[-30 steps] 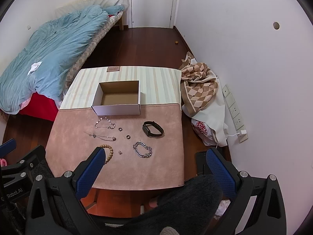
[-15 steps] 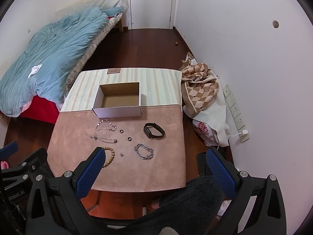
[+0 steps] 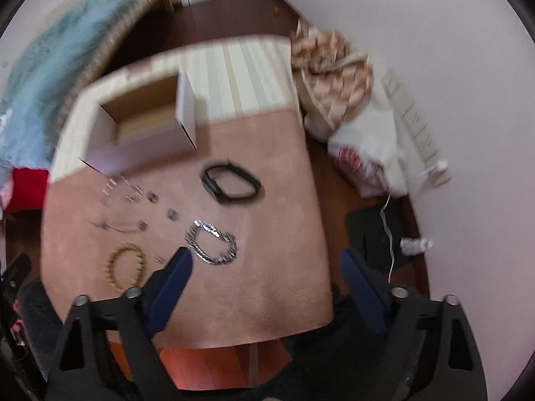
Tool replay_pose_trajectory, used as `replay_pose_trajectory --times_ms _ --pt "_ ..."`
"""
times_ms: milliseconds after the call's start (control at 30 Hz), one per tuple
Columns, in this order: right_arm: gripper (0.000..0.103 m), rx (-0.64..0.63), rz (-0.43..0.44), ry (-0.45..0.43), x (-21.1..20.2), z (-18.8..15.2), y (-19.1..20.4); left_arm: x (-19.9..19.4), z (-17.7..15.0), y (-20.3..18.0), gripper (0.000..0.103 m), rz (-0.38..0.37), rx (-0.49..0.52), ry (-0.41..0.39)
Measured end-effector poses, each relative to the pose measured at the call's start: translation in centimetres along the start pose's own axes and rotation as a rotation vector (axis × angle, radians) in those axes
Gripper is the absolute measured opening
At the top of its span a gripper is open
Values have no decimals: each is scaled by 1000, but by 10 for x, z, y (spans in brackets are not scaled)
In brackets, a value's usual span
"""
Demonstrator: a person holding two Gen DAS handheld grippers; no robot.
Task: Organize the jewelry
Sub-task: 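Grasp the silver chain bracelet with the right tool while the left tool grasps the wooden bead bracelet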
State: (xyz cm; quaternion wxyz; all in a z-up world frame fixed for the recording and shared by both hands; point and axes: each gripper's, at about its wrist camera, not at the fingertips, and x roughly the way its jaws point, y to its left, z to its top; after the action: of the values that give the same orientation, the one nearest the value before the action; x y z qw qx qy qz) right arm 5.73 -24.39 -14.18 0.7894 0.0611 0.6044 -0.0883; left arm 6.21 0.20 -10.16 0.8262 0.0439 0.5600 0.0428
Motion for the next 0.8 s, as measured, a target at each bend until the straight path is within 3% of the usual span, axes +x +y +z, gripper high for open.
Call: replay_pose_trajectory --times_ms 200,300,467,533,567,600,800 --pt "68 6 3 136 84 -9 14 65 -9 -7 103 24 21 123" --pt "66 23 18 152 100 -11 21 84 -13 -6 103 15 13 161" --pt "50 -7 0 102 108 -13 39 102 -17 1 102 -24 -21 200" --pt "37 -26 7 69 105 -15 45 105 -18 5 102 -45 -32 211" --pt "12 -40 8 61 104 -15 45 107 -19 7 102 -52 -34 215" --pt "6 -47 16 63 103 -16 47 108 -20 9 102 -60 -38 221" --pt "5 -16 77 49 86 -27 39 121 -30 14 102 -121 -31 264"
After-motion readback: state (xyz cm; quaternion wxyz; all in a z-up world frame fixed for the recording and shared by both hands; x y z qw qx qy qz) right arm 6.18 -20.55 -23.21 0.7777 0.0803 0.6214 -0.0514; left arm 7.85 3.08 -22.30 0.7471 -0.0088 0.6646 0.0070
